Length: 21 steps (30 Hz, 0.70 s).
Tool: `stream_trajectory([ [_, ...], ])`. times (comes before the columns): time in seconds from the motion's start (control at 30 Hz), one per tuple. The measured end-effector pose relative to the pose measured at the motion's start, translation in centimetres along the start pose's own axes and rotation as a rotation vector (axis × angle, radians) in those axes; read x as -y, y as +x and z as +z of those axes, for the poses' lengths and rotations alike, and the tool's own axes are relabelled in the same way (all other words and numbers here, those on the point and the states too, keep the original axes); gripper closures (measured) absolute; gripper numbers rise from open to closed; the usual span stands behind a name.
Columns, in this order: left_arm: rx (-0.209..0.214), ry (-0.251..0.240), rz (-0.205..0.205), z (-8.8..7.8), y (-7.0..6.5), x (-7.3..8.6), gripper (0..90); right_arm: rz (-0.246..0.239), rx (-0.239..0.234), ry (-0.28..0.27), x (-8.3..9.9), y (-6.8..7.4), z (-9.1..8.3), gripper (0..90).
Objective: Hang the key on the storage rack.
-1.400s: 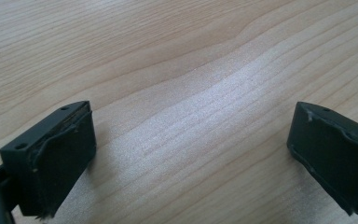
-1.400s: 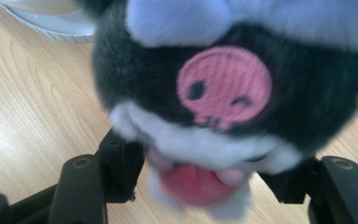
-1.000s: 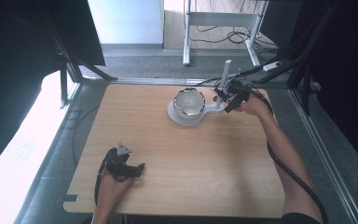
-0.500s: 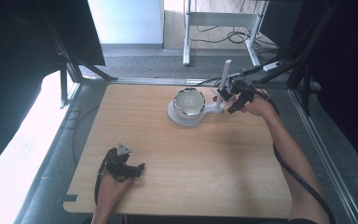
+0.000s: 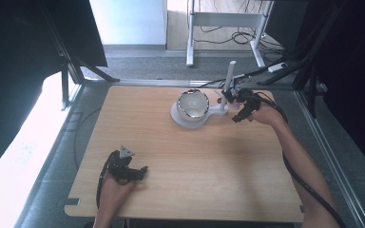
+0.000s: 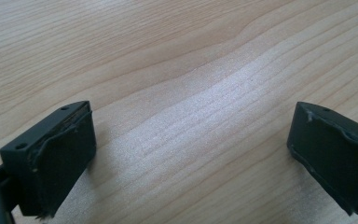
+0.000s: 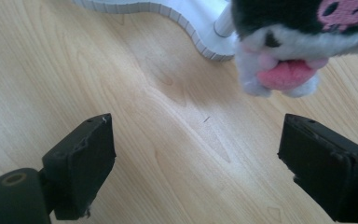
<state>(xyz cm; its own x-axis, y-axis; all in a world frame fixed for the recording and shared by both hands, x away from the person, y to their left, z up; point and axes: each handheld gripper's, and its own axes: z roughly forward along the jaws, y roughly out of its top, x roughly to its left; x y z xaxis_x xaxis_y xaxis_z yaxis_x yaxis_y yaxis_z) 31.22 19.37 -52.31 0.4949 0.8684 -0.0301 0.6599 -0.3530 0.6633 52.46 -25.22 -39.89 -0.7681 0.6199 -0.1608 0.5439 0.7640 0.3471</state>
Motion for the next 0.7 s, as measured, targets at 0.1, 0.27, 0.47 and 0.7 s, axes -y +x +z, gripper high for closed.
stream_trajectory([
  [0.1, 0.000, -0.001, 0.000, 0.0, 0.0, 0.0, 1.1, -0.013, -0.003, -0.001, 0.2, 0.4, -0.1, 8.7],
  [0.27, 0.001, -0.001, 0.000, 0.0, 0.0, 0.0, 1.1, -0.038, -0.004, -0.004, 0.6, 1.1, -0.5, 8.5],
  [0.47, 0.000, 0.000, 0.000, 0.0, 0.0, 0.0, 1.1, -0.070, -0.002, -0.020, 1.2, 2.0, -0.9, 8.9],
  [0.7, 0.000, 0.000, 0.000, 0.0, 0.0, 0.0, 1.1, -0.078, -0.011, -0.041, 1.8, 2.6, -1.2, 9.6],
])
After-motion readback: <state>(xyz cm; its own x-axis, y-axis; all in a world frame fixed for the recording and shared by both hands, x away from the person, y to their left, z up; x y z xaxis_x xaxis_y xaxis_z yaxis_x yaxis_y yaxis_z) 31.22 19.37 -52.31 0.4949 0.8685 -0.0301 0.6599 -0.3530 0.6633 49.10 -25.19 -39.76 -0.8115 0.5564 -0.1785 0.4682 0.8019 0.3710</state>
